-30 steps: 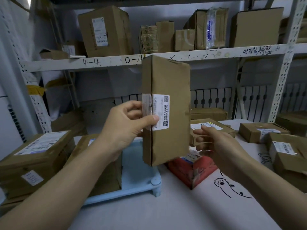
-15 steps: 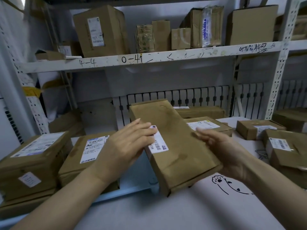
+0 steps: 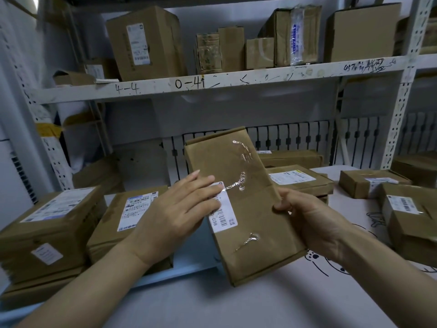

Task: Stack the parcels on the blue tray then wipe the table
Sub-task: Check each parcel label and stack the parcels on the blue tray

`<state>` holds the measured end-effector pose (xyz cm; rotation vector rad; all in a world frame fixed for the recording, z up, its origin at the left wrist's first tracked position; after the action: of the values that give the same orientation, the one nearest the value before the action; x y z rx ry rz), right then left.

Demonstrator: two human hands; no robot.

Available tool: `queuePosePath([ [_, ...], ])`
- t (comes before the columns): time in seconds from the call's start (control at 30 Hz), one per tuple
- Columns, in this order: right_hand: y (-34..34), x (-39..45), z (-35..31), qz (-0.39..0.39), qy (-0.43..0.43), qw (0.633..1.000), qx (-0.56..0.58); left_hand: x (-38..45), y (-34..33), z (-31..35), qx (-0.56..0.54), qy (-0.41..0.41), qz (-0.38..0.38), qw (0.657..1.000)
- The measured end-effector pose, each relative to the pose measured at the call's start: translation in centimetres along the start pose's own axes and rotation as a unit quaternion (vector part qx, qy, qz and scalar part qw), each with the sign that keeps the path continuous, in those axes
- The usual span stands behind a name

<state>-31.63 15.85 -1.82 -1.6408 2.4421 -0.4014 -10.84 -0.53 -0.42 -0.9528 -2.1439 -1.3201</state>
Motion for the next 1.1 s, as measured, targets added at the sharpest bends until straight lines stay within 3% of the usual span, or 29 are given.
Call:
queuePosePath([
  [0.47,-1.2,-0.4,-1.3,-0.021,-0.023,0.999,-0.006,-0.1,1.1,-0.6,0.021,-0.006,0.011,1.0],
  [0.6,-2.4,0.4,-2.0,-0.005,-0.009,1.0,0.015,-0.4,1.8,-1.6,-0.008,0.035,0.025,0.999],
  [0.73,-3.5,1.0,-2.3,0.041,0.039,0.998,-0.01,-0.6,2.9,-2.3,-0.073,0.128,0.051,0.988],
  [0.8,-4.6,1.3,-2.2,0.03,0.057,0.996,-0.068,-0.6,3.6,-2.4,-0.133,0.211,0.071,0.966],
  [0.9,-6.1,1.9,-2.2,0.055,0.072,0.989,-0.117,-0.1,4.4,-2.6,-0.227,0.344,0.085,0.907],
  [1.1,-8.8,3.0,-2.5,0.046,0.121,0.967,-0.219,0.1,5.7,-3.7,-0.422,0.524,0.154,0.724],
])
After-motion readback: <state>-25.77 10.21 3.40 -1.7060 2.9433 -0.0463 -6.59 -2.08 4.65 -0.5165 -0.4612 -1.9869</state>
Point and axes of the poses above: each hand's wrist, its own x-axis towards the middle knuckle, its own y-axis out of the back of the hand, z = x × y, the point moved 1 cm from there along x, towards the middle knuckle
